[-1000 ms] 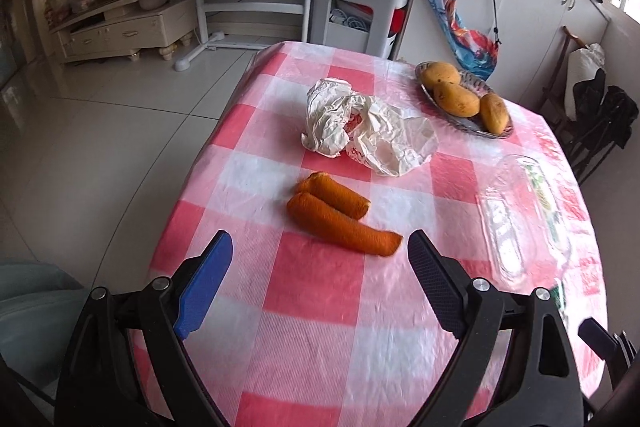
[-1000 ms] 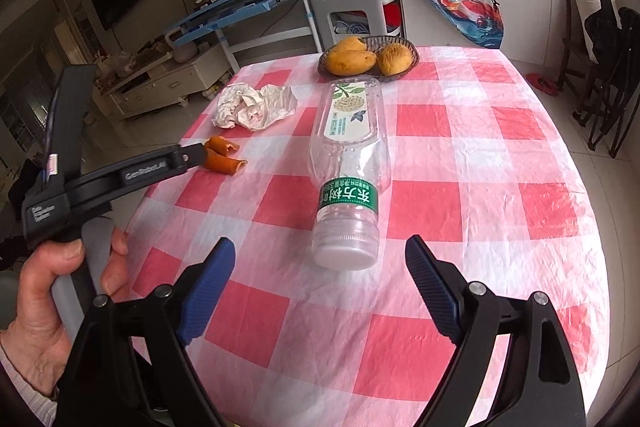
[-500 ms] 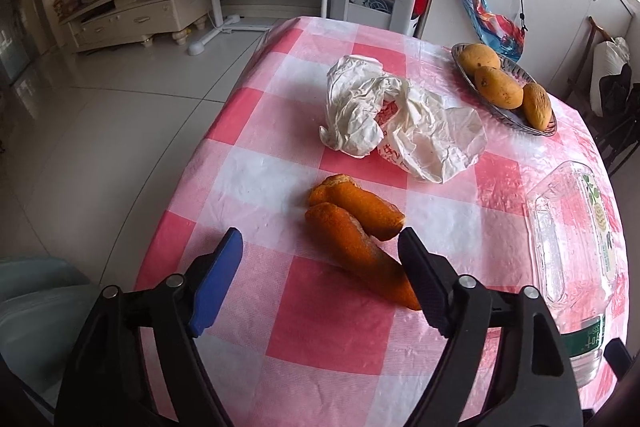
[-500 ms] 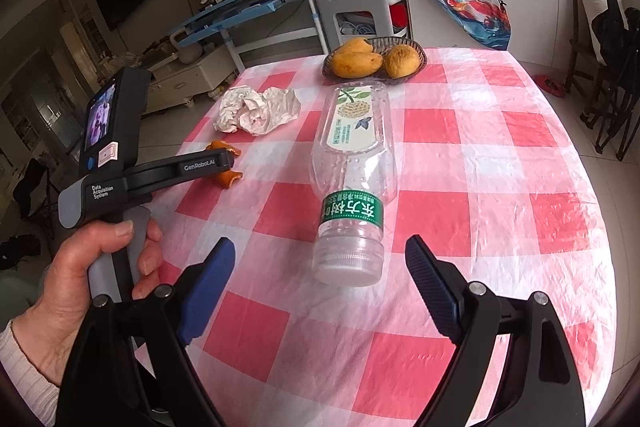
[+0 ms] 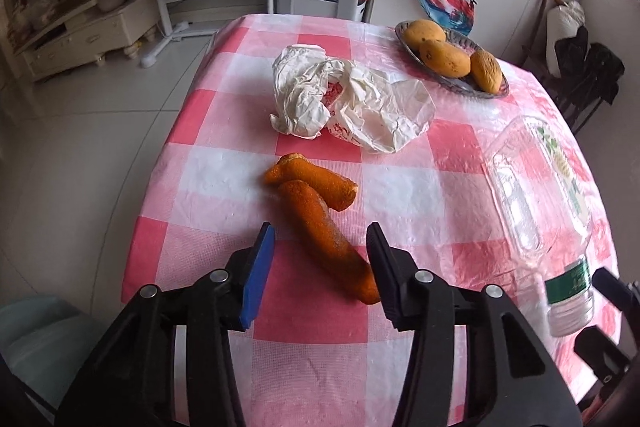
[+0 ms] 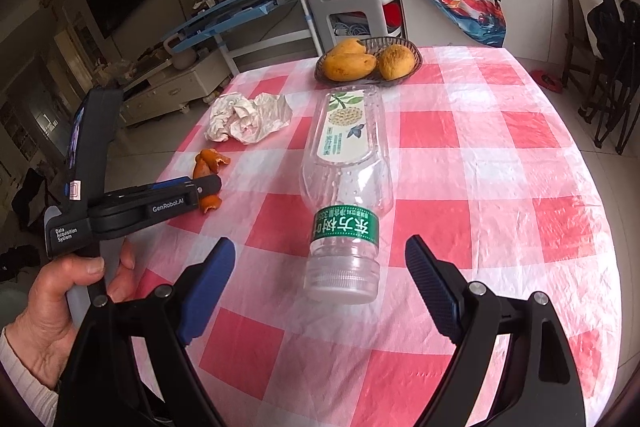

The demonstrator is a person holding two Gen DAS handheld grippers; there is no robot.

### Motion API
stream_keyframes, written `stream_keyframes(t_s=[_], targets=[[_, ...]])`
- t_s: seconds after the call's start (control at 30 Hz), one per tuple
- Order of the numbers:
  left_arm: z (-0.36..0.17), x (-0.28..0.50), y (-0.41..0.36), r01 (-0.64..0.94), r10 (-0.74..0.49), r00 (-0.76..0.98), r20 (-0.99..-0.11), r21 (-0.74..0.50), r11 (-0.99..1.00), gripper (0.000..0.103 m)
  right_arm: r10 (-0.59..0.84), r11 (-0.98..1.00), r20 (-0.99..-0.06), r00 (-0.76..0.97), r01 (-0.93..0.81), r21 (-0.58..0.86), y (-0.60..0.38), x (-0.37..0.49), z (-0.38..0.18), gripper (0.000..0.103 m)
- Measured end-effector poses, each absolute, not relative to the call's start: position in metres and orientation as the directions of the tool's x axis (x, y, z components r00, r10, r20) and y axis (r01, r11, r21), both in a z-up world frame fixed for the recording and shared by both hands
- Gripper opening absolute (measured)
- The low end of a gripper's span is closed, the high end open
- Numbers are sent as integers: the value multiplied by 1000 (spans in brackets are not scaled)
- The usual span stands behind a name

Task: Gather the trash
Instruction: 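Grasp an orange snack stick with the left tool and lift it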

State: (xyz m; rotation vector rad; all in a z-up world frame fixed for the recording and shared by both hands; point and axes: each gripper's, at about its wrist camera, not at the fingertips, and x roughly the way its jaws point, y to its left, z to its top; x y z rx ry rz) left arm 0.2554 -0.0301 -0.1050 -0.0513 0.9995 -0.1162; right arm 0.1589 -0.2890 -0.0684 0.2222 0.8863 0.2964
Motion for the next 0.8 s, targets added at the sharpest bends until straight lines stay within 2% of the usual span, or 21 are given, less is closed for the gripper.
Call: stream_keyframes(t_s=[0.13,0.23,0.3,0.37,0.43,0.57,0.67,0.73,0.8], targets=[[-106,260,-32,34,-87,536,-840,-82,996,62,345,936,-727,593,-157,316,-290,161,-70,83],[-108,262,-35,40,-56,547,-835,-40,998,63,349,934,-728,590,-159,319,-289,162,-72,83],[-108,262,-36,68,-65,551,-832,-33,997,54,353,933,-730,585,-161,322,-287,165,-73,83],[-107,260,-38,125,-93,552,-829,-28,992,34,356,932,-731,582,-164,323,-286,165,-74,83],[-106,258,-39,214,-183,530,-828,-78,974,28,359,931,-735,575,-166,324,-285,167,-76,83],[-106,246,-42,356,-287,475,-832,-117,927,19,375,923,-734,566,-154,352,-287,167,-79,83],[-104,236,-42,415,-343,408,-846,-163,895,19,384,918,-729,566,-147,369,-288,167,-79,83],[-103,229,-44,430,-339,388,-857,-156,889,19,386,916,-726,569,-147,373,-289,167,-78,83],[-101,222,-50,436,-286,411,-865,-89,896,19,388,915,-724,570,-145,376,-290,165,-78,83]])
